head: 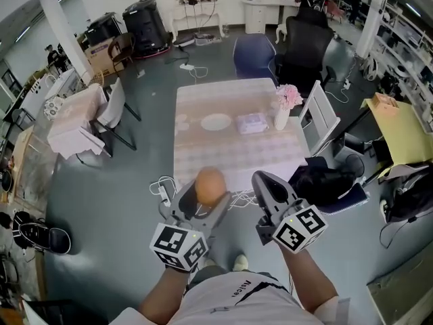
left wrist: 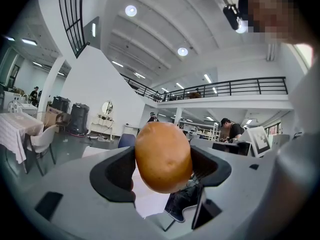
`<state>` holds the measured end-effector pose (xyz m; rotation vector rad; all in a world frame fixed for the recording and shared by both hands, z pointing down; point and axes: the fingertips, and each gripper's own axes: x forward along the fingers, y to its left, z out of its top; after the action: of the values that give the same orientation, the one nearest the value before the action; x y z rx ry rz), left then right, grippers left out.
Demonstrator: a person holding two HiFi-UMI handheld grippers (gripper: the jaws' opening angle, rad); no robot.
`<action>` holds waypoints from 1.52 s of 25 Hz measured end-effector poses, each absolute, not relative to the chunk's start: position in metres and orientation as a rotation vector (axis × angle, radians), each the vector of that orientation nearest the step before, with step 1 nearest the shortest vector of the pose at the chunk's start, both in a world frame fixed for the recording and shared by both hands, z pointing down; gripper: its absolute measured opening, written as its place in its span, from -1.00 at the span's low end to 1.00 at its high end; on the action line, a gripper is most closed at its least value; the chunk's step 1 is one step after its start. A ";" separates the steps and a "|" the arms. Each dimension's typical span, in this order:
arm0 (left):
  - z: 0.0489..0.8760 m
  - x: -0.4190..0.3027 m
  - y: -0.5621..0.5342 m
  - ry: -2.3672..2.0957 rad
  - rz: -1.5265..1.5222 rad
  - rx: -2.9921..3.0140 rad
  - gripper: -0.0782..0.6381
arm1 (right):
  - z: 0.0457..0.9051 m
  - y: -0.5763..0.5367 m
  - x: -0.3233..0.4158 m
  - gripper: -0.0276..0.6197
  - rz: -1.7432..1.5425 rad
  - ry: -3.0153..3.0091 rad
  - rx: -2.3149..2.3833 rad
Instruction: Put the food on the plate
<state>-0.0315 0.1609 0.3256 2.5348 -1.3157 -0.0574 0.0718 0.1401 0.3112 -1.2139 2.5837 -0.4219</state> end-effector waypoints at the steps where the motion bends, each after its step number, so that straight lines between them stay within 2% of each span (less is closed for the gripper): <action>1: 0.326 -0.028 0.160 -1.319 -0.054 2.537 0.19 | 0.312 0.139 0.074 -0.86 -0.419 2.585 -1.211; 17: 0.347 -0.020 0.121 -1.359 -0.010 2.522 0.19 | 0.330 0.103 0.081 -0.86 -0.459 2.580 -1.201; 38: 0.408 -0.047 -0.080 -1.222 0.122 2.622 0.19 | 0.359 -0.076 0.034 -0.86 -0.472 2.538 -1.417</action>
<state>-0.0474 -0.0795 0.4084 2.6218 -1.2222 0.1216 0.0340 -0.0762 0.3587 -1.4175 2.5380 -0.4718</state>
